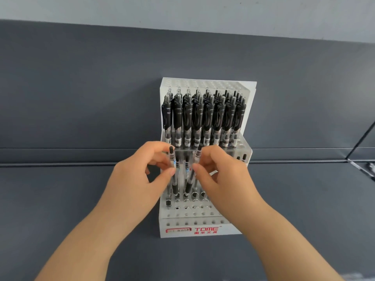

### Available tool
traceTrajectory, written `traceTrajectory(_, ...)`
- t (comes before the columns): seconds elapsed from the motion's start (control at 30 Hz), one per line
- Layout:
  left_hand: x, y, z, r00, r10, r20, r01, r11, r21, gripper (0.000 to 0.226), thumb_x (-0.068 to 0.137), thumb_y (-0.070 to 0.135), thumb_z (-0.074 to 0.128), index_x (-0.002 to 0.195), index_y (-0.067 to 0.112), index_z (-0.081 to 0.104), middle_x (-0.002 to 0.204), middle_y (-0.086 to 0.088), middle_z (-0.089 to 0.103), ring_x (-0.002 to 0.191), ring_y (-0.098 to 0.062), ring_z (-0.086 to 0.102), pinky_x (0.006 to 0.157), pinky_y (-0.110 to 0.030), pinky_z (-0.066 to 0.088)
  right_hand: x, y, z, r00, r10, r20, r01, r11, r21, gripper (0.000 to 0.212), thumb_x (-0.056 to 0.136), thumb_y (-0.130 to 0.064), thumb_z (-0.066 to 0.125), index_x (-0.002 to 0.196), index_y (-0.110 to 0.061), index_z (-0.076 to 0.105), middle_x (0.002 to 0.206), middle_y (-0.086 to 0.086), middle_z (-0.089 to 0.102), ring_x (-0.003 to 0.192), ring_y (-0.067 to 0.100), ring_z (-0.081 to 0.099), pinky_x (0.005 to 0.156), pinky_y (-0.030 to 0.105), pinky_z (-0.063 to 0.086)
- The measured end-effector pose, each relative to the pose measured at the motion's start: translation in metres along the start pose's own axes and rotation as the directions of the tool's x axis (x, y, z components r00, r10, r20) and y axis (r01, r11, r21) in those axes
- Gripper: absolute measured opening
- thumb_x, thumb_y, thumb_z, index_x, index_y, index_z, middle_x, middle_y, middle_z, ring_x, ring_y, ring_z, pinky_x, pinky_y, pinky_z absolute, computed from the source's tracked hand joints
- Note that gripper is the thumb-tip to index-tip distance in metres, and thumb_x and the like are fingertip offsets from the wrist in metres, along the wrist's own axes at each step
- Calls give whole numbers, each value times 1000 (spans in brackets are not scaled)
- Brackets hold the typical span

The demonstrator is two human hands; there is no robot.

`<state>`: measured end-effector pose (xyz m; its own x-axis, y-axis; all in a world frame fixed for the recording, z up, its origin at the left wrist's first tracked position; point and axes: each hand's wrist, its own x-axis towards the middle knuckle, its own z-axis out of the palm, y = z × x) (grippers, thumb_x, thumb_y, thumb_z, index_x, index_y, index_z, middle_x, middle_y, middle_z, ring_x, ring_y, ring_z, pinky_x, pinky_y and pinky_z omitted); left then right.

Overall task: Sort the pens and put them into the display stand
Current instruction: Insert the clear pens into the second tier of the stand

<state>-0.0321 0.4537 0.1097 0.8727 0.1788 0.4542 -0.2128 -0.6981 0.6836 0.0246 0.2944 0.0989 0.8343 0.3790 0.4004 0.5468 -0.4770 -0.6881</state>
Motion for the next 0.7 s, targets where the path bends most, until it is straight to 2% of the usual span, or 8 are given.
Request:
traceTrajectory(0.07,2,-2,0,1000,13,-2,-13,999,33,35,79,17,71,105,36,58,82,24,65,91,21,47,74,6,28,2,0,1,1000,-23,-1,23,999,-30,13,92,-25,57,94,-32,46,80,-18,54,65,1,52,64,18,48)
traceTrajectory(0.17,6,-4,1,999,30,14,-31,995,92,37,77,21,72,106,38,58,87,28,59,102,14,44,78,6,27,4,0,3,998,-65,-22,63,995,-83,12,90,-25,60,98,-28,51,79,-22,52,65,-1,53,63,15,48)
traceTrajectory(0.3,10,-5,3,996,81,43,-86,987,134,42,76,24,72,103,47,50,110,38,42,103,10,42,78,-3,32,6,2,5,997,-68,-40,63,991,-115,13,89,-25,62,101,-24,57,79,-24,50,65,-2,53,60,11,46)
traceTrajectory(0.37,11,-7,3,995,95,32,-99,987,130,42,76,25,72,103,47,50,107,35,47,102,10,43,77,-7,32,6,3,6,996,-71,-47,65,991,-121,15,88,-24,62,102,-22,58,79,-24,50,69,1,56,62,15,49)
traceTrajectory(0.47,13,-11,4,993,115,2,-115,985,132,40,75,23,73,103,44,54,87,29,56,100,8,44,74,-7,32,7,4,7,994,-86,-65,77,989,-127,19,88,-23,63,106,-21,60,82,-22,52,74,5,58,65,21,52)
traceTrajectory(0.57,15,-14,4,992,123,-10,-121,984,128,39,75,20,74,103,43,56,85,29,56,98,7,46,74,-4,33,9,5,7,992,-97,-85,85,988,-128,21,87,-21,64,108,-23,61,83,-20,55,73,5,58,66,20,51)
traceTrajectory(0.7,19,-18,5,987,158,-34,-152,978,146,28,74,20,75,98,33,67,82,31,54,97,7,47,78,-1,34,10,5,7,987,-124,-101,110,985,-130,20,86,-19,65,106,-22,62,81,-20,54,74,6,56,67,17,48)
